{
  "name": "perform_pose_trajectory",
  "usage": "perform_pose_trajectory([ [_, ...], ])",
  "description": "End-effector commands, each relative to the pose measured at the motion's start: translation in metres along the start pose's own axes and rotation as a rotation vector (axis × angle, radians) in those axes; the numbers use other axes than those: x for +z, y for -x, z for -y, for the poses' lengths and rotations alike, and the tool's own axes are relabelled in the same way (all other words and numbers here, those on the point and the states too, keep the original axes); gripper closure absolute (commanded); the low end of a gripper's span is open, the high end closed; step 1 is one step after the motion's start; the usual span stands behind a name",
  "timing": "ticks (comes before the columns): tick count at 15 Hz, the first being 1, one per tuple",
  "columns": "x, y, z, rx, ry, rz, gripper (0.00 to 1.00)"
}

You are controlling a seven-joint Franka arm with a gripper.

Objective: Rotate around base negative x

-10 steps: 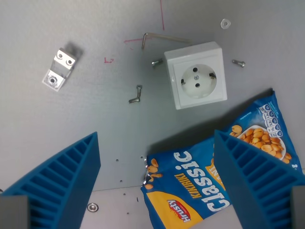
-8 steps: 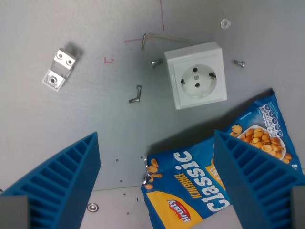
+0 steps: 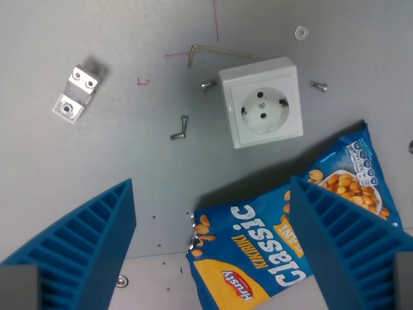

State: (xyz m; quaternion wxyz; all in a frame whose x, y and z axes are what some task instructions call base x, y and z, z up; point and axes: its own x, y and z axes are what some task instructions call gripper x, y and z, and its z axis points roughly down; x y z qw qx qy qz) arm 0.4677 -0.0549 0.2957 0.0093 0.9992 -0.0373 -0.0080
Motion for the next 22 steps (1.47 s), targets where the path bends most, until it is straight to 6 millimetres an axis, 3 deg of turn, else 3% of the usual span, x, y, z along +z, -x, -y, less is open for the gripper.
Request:
perform_pose_trajectory([
  [1, -0.0018, 0.0003, 0.0014, 0.009, 0.134, -0.015, 0.00],
  [22, -0.0018, 0.0003, 0.0014, 0.015, 0.413, -0.033, 0.00],
])
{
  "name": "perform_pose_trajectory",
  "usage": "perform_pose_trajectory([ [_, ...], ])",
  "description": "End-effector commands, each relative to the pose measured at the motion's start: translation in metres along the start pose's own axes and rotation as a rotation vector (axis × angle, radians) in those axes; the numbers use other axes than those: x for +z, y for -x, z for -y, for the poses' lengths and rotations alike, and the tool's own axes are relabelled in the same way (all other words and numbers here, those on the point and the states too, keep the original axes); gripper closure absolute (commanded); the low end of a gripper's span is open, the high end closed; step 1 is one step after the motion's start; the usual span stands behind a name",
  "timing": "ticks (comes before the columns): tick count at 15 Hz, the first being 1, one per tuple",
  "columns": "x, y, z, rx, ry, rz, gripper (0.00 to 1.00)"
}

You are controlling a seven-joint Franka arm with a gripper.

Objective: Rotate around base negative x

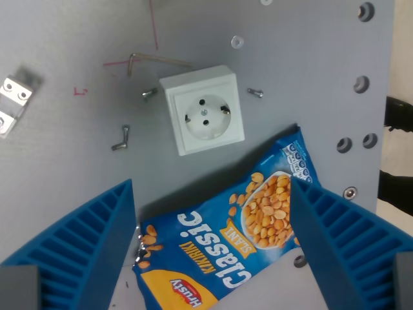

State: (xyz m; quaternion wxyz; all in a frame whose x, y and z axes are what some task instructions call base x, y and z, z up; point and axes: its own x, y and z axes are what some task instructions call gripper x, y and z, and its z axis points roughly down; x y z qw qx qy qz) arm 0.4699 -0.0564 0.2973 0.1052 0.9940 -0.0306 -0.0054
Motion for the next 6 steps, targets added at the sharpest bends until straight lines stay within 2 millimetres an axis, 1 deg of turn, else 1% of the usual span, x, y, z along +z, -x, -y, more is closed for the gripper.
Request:
perform_pose_trajectory([
  [1, -0.0009, 0.0026, 0.0026, 0.027, 0.235, -0.017, 0.00],
  [6, -0.0009, 0.0026, 0.0026, 0.028, 0.301, -0.020, 0.00],
])
